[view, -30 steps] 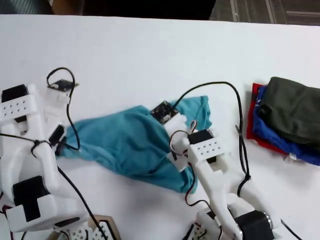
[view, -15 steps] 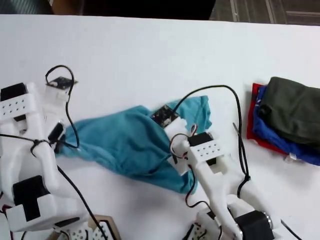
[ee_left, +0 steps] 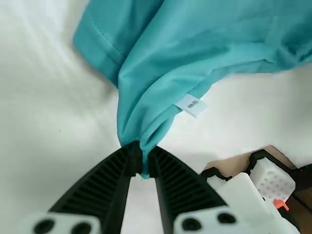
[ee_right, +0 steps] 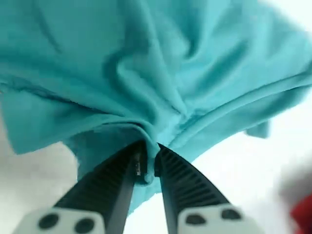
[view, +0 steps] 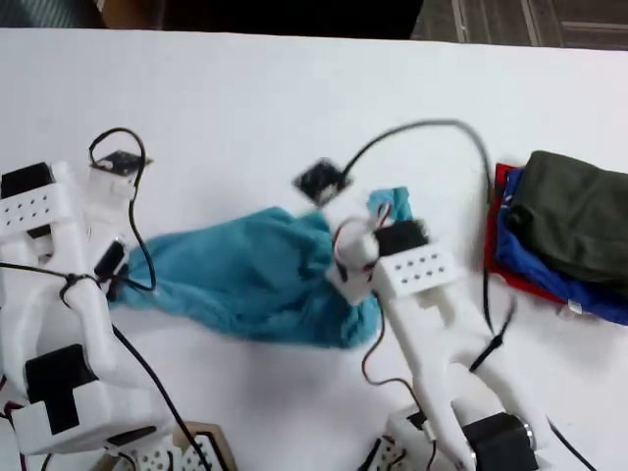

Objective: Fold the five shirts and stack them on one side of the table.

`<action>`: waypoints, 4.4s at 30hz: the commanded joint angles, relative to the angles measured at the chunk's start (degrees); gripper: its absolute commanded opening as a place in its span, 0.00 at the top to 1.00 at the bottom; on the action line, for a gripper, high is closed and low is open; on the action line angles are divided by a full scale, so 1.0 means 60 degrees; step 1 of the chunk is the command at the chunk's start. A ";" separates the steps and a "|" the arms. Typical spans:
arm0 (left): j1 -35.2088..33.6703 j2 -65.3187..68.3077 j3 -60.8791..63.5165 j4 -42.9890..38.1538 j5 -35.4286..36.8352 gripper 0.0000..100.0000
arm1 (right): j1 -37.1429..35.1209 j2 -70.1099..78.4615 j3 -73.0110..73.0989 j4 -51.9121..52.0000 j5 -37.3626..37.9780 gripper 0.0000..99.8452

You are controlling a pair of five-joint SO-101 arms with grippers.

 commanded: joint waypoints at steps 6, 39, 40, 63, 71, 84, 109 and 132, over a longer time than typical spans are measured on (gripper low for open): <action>-0.0103 -0.0249 -0.3245 0.0762 0.0000 0.97 | 0.1678 0.0037 -0.5700 0.1297 0.1832 0.98; -0.0293 -0.4293 -0.9531 0.0586 0.0733 0.97 | 0.2645 -0.0007 -1.5678 0.1414 0.3150 0.98; -0.0278 -0.4293 -0.9531 0.0586 0.0821 0.97 | 0.2703 -0.0022 -1.5780 0.1282 0.3062 0.98; 0.0234 -0.8044 -0.5253 -0.0059 0.0996 0.97 | 0.2645 -0.1341 -1.6293 0.1004 0.2769 0.98; 0.0190 -0.8777 -0.4974 -0.0733 0.1055 0.97 | 0.2645 -0.2059 -1.6337 0.0842 0.3048 0.98; 0.0234 -0.8952 -0.4300 -0.1363 0.1070 0.97 | 0.2630 -0.2044 -1.5106 0.0637 0.3033 0.98; 0.1582 0.1451 -0.5722 -0.4996 0.0733 0.98 | 0.2791 0.4637 -0.8791 -0.6088 0.3033 0.98; 0.1597 0.3927 -0.8549 0.0806 -0.0454 0.98 | 0.2850 0.3861 -0.8718 0.0344 0.3033 0.98</action>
